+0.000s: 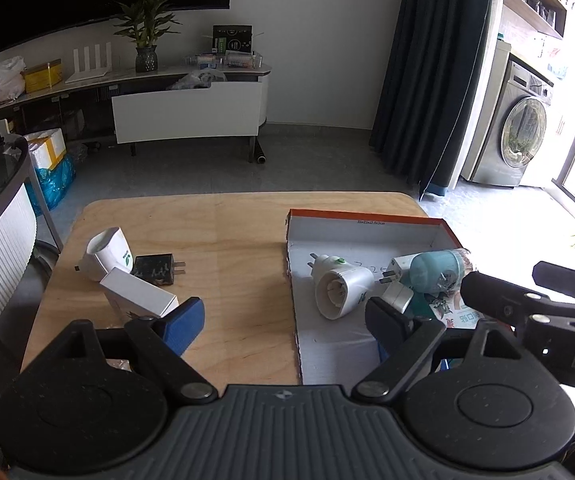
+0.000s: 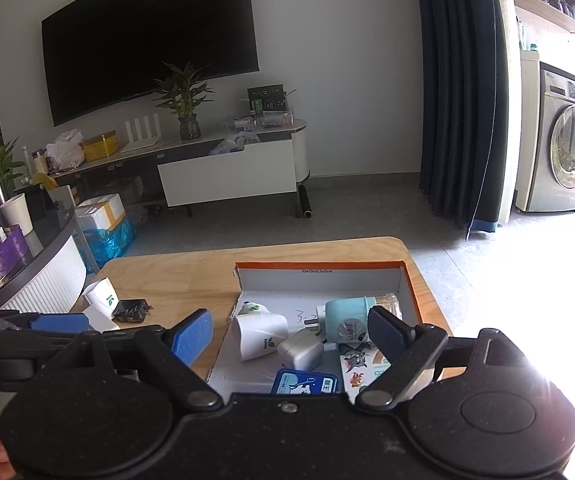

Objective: Organize rigid objects
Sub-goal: 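Withdraw both open tools from the box toward the remaining table items, then grasp the clear glass bottle with left tool while right tool grasps the tall white box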

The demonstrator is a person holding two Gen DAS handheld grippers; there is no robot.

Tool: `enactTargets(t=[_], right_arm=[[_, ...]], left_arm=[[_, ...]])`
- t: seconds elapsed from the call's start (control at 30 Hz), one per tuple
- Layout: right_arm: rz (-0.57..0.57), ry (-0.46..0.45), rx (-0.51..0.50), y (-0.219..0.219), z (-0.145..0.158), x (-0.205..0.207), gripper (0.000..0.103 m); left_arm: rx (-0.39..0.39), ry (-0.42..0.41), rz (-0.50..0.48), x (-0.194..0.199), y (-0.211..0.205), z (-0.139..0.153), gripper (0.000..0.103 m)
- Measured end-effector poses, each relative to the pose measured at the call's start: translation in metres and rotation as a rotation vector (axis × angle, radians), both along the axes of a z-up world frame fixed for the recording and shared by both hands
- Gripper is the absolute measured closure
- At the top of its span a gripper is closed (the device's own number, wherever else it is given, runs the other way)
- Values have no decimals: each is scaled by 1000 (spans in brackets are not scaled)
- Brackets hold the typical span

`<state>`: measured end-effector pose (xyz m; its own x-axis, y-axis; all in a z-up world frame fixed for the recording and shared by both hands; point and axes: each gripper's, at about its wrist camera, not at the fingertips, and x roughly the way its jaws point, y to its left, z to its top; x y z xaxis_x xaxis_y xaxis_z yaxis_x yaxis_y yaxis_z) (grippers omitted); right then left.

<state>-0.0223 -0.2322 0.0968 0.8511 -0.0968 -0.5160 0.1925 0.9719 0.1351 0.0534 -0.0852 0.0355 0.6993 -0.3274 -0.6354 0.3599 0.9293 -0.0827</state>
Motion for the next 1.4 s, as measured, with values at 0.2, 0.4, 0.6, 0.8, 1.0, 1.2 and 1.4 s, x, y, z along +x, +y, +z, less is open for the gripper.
enactTargets(t=[0.2,0.4,0.6,0.8,1.0,1.2,1.4], right_arm=[[36,9,-4,15,-2,5,3],[66,13,-5,29,-5,9,3],[97,17,-8,40,-6,13,3],[124,31,-15,52,-11,14,3],[156,48,-15,62,-18,17,3],[175,62,-12,66,-23,20,3],[181,76,-7,67,-29,24,3]], left_arm=[[4,2,33,-1,17,0,14],[5,4,63,-1,31,-1,14],[-4,5,85,-3,44,-2,13],[0,3,120,-11,60,-10,11],[10,27,166,-14,80,-22,11],[27,66,221,-8,99,-39,10],[44,60,210,6,103,-54,8]])
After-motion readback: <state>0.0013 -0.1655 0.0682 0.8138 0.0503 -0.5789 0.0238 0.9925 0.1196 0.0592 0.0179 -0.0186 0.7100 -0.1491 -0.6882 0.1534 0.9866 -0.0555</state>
